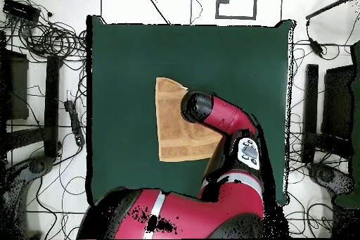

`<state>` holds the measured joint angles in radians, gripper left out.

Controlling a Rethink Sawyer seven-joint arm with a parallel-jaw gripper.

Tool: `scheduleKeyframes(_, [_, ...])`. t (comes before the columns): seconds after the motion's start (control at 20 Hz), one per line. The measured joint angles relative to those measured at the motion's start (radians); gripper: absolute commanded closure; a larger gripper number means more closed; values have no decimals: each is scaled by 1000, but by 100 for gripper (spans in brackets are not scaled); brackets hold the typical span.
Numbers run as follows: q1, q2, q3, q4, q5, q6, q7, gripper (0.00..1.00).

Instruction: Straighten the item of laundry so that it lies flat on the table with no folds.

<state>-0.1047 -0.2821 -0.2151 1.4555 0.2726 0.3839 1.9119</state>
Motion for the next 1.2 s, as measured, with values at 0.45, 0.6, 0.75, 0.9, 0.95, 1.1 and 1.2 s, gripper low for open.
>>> scheduleKeyframes(0.45, [8, 0, -3, -2, 0, 12, 0, 0])
scheduleKeyframes(0.6, [10, 0, -4, -4, 0, 20, 0, 0])
scheduleKeyframes(0.75, [12, 0, -4, -6, 0, 29, 0, 0])
scheduleKeyframes(0.9, [13, 0, -5, -9, 0, 39, 0, 0])
scheduleKeyframes(0.95, [14, 0, -5, -9, 0, 40, 0, 0])
scheduleKeyframes(1.1, [17, 0, -5, -11, 0, 47, 0, 0])
scheduleKeyframes(1.2, [18, 0, -5, -11, 0, 47, 0, 0])
